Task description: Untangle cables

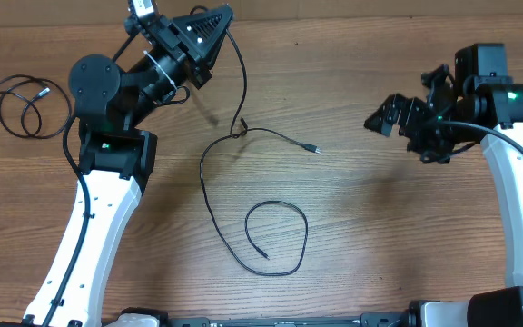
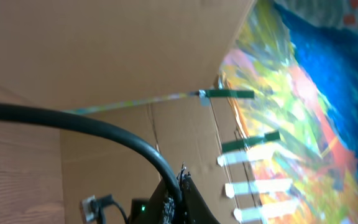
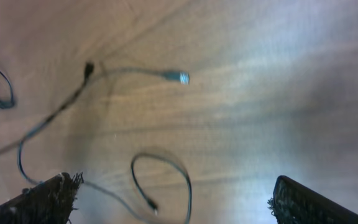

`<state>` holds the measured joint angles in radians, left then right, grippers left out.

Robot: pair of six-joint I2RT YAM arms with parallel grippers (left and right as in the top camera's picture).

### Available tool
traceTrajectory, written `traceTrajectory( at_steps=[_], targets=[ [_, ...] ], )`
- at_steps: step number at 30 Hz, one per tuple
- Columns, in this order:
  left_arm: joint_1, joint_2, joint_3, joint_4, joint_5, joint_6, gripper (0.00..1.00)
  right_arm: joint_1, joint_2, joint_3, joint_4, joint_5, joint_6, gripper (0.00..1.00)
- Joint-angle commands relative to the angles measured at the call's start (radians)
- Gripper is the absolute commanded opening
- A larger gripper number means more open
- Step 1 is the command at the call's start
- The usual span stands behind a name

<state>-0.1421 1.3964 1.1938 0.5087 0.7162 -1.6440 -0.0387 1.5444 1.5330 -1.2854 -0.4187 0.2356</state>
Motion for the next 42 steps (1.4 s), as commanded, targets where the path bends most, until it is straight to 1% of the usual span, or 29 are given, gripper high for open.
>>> traceTrajectory(
  at_steps=[1,5,8,9,11,12,15,17,19,21,24,26,27,29,33,38,40,42],
  targets=[
    [-0.002,-0.017,0.015,0.012,0.069,0.0,0.04,-0.002,-0.013,0.005,0.025,0.0,0.0,1.0],
    [-0.002,-0.017,0.015,0.012,0.071,0.033,0.04,-0.002,-0.013,0.005,0.047,-0.019,0.004,1.0],
    [-0.002,-0.017,0.015,0.012,0.069,0.032,0.04,-0.002,-0.013,0.005,0.158,-0.044,0.007,1.0],
    [-0.002,-0.017,0.015,0.012,0.069,0.033,0.04,-0.002,-0.013,0.005,0.179,-0.056,0.025,1.0],
    [-0.001,-0.017,0.015,0.012,0.066,0.034,0.04,0.001,-0.012,0.004,0.186,-0.103,0.105,1.0],
    [-0.001,-0.017,0.015,0.012,0.058,0.045,0.04,0.007,-0.01,0.001,0.183,-0.13,0.113,1.0],
    [-0.001,-0.017,0.015,0.011,0.021,0.08,0.04,0.055,-0.01,-0.043,0.166,-0.214,0.113,1.0],
    [-0.001,-0.017,0.015,-0.006,-0.019,0.1,0.04,0.113,-0.01,-0.1,0.165,-0.266,0.113,1.0],
    [-0.001,-0.016,0.015,-0.027,-0.064,0.12,0.04,0.189,-0.01,-0.173,0.196,-0.264,0.108,1.0],
    [0.0,-0.016,0.015,-0.05,-0.102,0.13,0.04,0.266,-0.01,-0.264,0.277,-0.264,0.105,1.0],
    [0.0,-0.016,0.015,-0.07,-0.124,0.13,0.04,0.371,-0.01,-0.402,0.472,-0.291,0.109,1.0],
    [0.0,-0.016,0.015,-0.071,-0.128,0.13,0.04,0.443,-0.01,-0.49,0.636,-0.304,0.112,1.0],
    [0.0,-0.016,0.015,-0.071,-0.13,0.13,0.04,0.501,-0.01,-0.552,0.777,-0.306,0.114,1.0],
    [0.0,-0.016,0.015,-0.071,-0.136,0.13,0.04,0.579,-0.008,-0.618,0.961,-0.282,0.113,1.0],
    [0.0,-0.016,0.015,-0.071,-0.143,0.13,0.04,0.725,0.024,-0.677,1.212,-0.115,0.137,1.0],
    [0.0,-0.016,0.015,-0.071,-0.143,0.129,0.04,0.877,0.1,-0.678,1.407,0.125,0.161,1.0],
    [0.0,-0.016,0.015,-0.071,-0.143,0.129,0.04,0.913,0.139,-0.677,1.458,0.245,0.174,1.0],
    [0.0,-0.016,0.015,-0.071,-0.142,0.129,0.04,0.932,0.179,-0.677,1.508,0.355,0.223,1.0]
  ],
)
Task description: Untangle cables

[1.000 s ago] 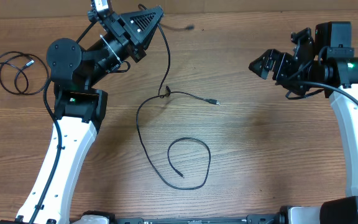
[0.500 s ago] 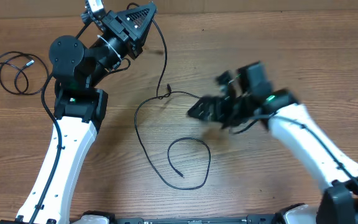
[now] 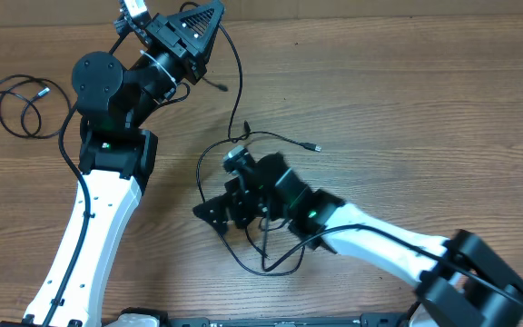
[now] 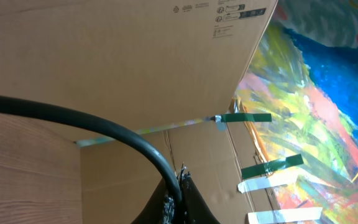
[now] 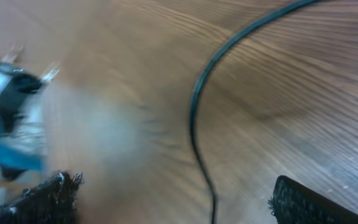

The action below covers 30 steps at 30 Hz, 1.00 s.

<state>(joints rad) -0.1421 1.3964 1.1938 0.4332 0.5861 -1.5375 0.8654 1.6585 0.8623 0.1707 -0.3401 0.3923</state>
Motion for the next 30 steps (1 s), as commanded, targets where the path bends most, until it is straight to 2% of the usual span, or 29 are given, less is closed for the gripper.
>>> traceTrajectory(
  at_steps=[1,5,8,11,13,14,16,20,23,26,30],
  targets=[
    [0.0,-0.017,0.015,0.005,-0.011,0.023,0.04,0.031,0.08,-0.006,0.074,0.305,0.084,1.0],
    [-0.001,-0.017,0.015,0.005,-0.006,0.014,0.04,0.031,0.147,-0.003,0.205,0.304,0.109,1.0],
    [0.0,-0.016,0.015,0.005,-0.002,0.011,0.04,0.035,0.175,0.0,0.295,0.245,0.195,0.99],
    [0.0,-0.016,0.015,0.005,-0.01,0.011,0.04,0.058,0.201,0.004,0.348,0.216,0.252,0.93],
    [0.0,-0.016,0.015,0.005,-0.019,0.01,0.04,0.079,0.207,0.004,0.349,0.224,0.269,0.8],
    [0.0,-0.016,0.015,0.005,-0.023,0.006,0.04,0.089,0.207,0.004,0.348,0.223,0.27,0.66],
    [0.0,-0.016,0.015,0.005,-0.03,-0.007,0.04,0.102,0.207,0.004,0.348,0.221,0.27,0.51],
    [0.0,-0.017,0.015,0.027,-0.075,-0.064,0.04,0.093,0.204,0.004,0.277,0.167,0.315,0.04],
    [0.013,-0.017,0.015,0.087,-0.119,-0.074,0.04,0.032,0.183,0.004,0.104,0.121,0.308,0.04],
    [0.054,-0.017,0.015,0.126,-0.122,-0.075,0.04,-0.069,0.131,0.004,-0.111,0.132,0.234,0.04],
    [0.127,-0.018,0.015,0.126,-0.11,-0.075,0.04,-0.237,0.023,0.004,-0.442,0.323,0.184,0.04]
  ],
)
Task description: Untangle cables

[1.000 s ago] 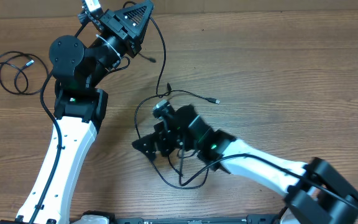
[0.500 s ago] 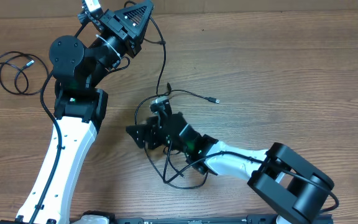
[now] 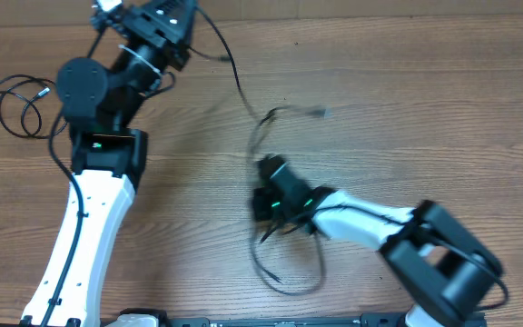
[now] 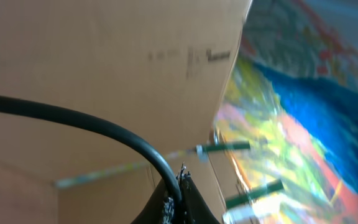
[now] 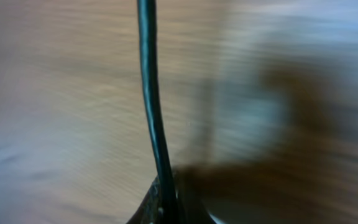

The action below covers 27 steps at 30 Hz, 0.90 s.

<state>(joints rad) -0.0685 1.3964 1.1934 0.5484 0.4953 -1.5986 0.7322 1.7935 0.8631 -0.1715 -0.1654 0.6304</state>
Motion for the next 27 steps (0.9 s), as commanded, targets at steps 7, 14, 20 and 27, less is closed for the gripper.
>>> traceTrajectory(
  at_steps=[7,14,20,27],
  targets=[
    [0.198,-0.018,0.016,0.011,0.055,-0.014,0.04,-0.42,-0.217,0.003,-0.327,0.285,-0.214,0.04],
    [0.328,-0.018,0.016,0.002,0.148,0.009,0.04,-0.623,-0.214,0.002,-0.388,0.239,-0.22,0.04],
    [0.383,-0.018,0.016,-0.025,0.183,0.173,0.04,-0.644,-0.214,0.002,-0.407,0.227,-0.273,0.04],
    [0.46,-0.018,0.016,-0.109,0.181,0.388,0.04,-0.708,-0.214,0.002,-0.492,0.4,-0.208,0.04]
  ],
)
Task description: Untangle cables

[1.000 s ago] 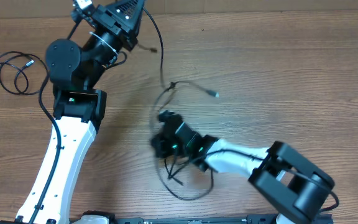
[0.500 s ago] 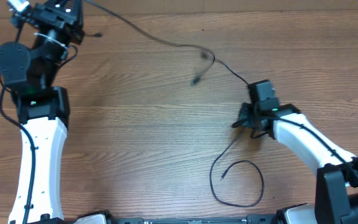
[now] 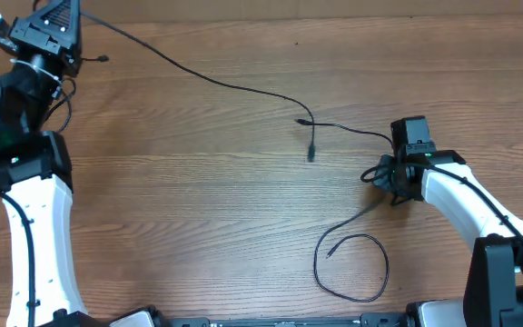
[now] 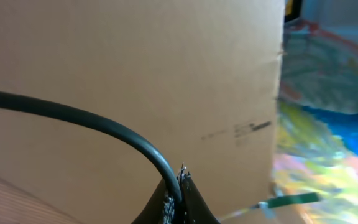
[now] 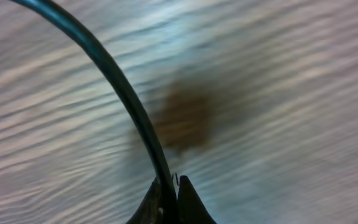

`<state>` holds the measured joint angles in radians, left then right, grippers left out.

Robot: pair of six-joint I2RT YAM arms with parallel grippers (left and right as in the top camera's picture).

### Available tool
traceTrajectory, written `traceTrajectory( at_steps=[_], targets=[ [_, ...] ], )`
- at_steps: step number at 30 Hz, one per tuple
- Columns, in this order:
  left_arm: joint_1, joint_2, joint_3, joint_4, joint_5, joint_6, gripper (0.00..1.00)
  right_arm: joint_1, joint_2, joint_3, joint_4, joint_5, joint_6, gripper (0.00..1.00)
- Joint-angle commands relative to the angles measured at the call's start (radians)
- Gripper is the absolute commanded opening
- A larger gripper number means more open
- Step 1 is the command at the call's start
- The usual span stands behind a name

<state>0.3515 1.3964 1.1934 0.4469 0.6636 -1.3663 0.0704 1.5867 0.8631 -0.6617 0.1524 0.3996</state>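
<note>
A thin black cable (image 3: pixel 198 74) runs from my left gripper (image 3: pixel 69 13) at the table's far left corner down to a plug near the middle (image 3: pixel 307 120). In the left wrist view that gripper (image 4: pixel 179 180) is shut on it. A second black cable (image 3: pixel 357 133) leads from a plug (image 3: pixel 311 153) rightwards into my right gripper (image 3: pixel 377 174), then down into a loose loop (image 3: pixel 352 268). The right wrist view shows that gripper (image 5: pixel 168 183) pinching the strand (image 5: pixel 114 78) low over the wood. Whether the two plugs still touch cannot be told.
The wooden table (image 3: pixel 198 209) fills the overhead view. A brown cardboard wall (image 4: pixel 135 62) and a colourful painted sheet (image 4: pixel 334 124) stand behind the table's far edge, close to the left arm.
My left gripper has gone from the top middle-left to the far left corner with its cable. My right gripper has gone from the table's middle to the right side, and the cables are drawn out.
First my left gripper held a cable at the back and the right one stood open at the far right. Then the right was open over the tangle, then shut on a strand in the middle. Now both cables lie stretched apart, left and right.
</note>
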Motion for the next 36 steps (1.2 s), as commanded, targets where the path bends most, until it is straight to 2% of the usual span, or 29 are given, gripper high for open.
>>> traceTrajectory(
  at_steps=[1,5,10,14,17,18,21,22,23,29,32,36],
  targets=[
    [0.052,-0.018,0.016,-0.013,0.009,0.169,0.04,-0.072,-0.007,0.002,-0.001,0.079,0.027,0.04],
    [0.071,-0.018,0.016,-0.045,-0.008,0.227,0.04,-0.184,-0.007,0.002,-0.003,0.046,0.126,0.04],
    [0.066,-0.018,0.016,-0.104,-0.016,0.369,0.04,-0.269,-0.007,0.002,0.023,-0.094,0.127,0.04],
    [0.053,-0.018,0.024,-0.144,-0.009,0.547,0.04,-0.271,-0.007,0.002,0.027,-0.112,0.127,0.17],
    [0.048,-0.017,0.065,-0.238,-0.019,0.715,0.04,-0.261,-0.007,0.002,0.02,-0.132,0.127,0.27],
    [0.045,-0.016,0.083,-0.263,-0.03,0.764,0.04,-0.258,-0.007,0.002,0.02,-0.148,0.128,0.32],
    [0.027,0.0,0.171,-0.352,-0.095,0.958,0.04,-0.242,-0.007,0.001,0.021,-0.219,0.128,0.62],
    [0.02,0.01,0.205,-0.391,-0.134,1.004,0.04,-0.238,-0.007,0.001,0.02,-0.231,0.128,0.92],
    [0.011,0.026,0.246,-0.435,-0.183,1.057,0.04,-0.233,-0.007,0.001,0.02,-0.244,0.128,1.0],
    [-0.035,0.192,0.487,-0.574,-0.339,1.248,0.04,-0.227,-0.007,0.001,0.02,-0.259,0.128,1.0],
    [-0.039,0.306,0.646,-0.627,-0.422,1.293,0.04,-0.227,-0.007,0.001,0.025,-0.259,0.128,1.0],
    [-0.039,0.434,0.829,-0.695,-0.451,1.376,0.04,-0.227,-0.007,0.001,0.032,-0.259,0.128,1.0]
  ],
)
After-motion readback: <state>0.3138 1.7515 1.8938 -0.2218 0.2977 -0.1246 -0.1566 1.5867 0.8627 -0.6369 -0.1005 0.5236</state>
